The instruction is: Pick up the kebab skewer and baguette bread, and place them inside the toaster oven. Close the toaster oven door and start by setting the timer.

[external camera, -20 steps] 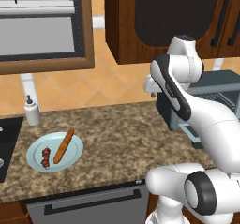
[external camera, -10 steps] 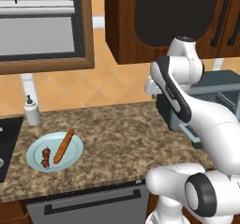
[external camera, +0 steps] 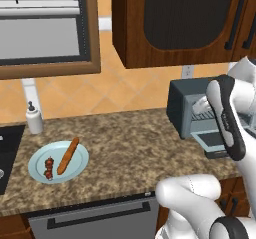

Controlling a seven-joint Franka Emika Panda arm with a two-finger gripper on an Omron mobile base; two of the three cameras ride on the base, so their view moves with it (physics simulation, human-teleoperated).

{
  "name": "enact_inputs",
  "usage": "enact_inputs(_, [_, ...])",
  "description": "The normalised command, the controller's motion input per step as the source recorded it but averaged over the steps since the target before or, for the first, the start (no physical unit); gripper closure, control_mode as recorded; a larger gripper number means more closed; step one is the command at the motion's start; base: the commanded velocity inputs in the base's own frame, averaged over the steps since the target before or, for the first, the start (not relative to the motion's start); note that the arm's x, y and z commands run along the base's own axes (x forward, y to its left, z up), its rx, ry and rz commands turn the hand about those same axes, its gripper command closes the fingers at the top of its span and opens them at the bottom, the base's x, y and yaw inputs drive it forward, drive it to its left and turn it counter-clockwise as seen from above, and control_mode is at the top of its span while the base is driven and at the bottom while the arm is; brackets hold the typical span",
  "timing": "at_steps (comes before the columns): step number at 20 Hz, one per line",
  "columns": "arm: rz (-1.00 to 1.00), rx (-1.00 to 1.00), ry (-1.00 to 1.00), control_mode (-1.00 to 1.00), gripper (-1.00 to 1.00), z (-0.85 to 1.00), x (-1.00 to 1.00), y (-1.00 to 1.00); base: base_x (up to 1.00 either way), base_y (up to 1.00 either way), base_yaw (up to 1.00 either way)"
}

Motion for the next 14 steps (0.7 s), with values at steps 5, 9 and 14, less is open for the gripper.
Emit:
enact_inputs(5, [0.38, 0.00, -0.37, -1.00, -1.00, -0.19, -0.04, -1.00, 0.00, 0.00, 0.00])
enact_inputs(9, [0.29, 0.00, -0.29, -1.00, -1.00, -0.46, 0.02, -0.81, 0.00, 0.00, 0.00])
enact_inputs(14, [0.15, 0.00, -0.26, -1.00, -1.00, -0.42, 0.23, -0.61, 0.00, 0.00, 0.00])
